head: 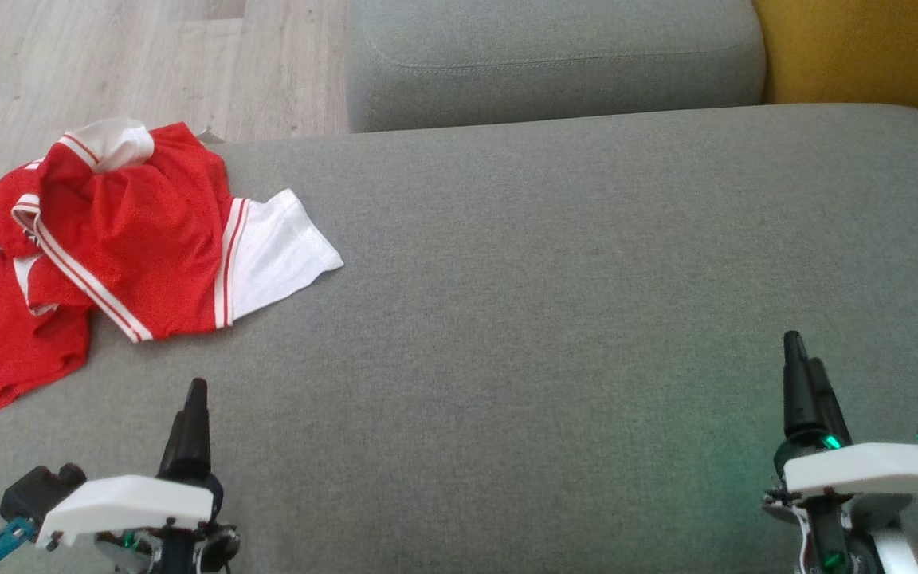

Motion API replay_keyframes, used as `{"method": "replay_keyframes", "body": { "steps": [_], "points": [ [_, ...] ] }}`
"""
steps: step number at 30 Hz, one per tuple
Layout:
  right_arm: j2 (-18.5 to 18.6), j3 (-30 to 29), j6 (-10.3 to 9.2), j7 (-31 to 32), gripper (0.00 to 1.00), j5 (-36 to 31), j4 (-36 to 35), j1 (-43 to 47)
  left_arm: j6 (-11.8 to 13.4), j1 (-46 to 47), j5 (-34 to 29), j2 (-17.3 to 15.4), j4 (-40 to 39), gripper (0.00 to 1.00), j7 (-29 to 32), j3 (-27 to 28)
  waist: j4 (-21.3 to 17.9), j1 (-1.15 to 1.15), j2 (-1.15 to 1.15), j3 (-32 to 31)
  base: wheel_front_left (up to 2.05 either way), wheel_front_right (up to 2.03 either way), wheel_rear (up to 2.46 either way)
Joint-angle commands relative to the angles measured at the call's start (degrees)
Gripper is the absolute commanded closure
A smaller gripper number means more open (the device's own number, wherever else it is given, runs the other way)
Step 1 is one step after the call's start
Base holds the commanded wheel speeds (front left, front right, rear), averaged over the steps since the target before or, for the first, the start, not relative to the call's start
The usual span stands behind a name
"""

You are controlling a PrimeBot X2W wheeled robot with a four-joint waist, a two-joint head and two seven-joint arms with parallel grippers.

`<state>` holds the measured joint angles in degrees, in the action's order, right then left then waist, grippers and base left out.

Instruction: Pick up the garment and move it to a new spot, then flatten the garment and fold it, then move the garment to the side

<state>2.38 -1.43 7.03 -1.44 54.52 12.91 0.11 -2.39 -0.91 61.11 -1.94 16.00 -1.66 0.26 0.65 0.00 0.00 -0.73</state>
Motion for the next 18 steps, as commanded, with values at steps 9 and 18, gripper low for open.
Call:
{"method": "replay_keyframes", "body": {
  "steps": [9,18],
  "points": [
    [0.40,1.57,0.21,-2.08,0.00,-8.24,-3.19,-0.43,0.85,1.17,-7.85,-1.30,-2.95,0.00,-1.94,0.13,0.07,0.00,0.00,-0.14,0.00,0.00,0.00],
    [0.43,2.12,0.25,-3.60,0.00,-15.34,-3.84,-0.04,1.23,0.59,-14.65,-1.58,-3.01,0.00,-3.45,0.08,0.12,0.00,0.00,-0.27,0.00,0.00,0.00]
  ]
}}
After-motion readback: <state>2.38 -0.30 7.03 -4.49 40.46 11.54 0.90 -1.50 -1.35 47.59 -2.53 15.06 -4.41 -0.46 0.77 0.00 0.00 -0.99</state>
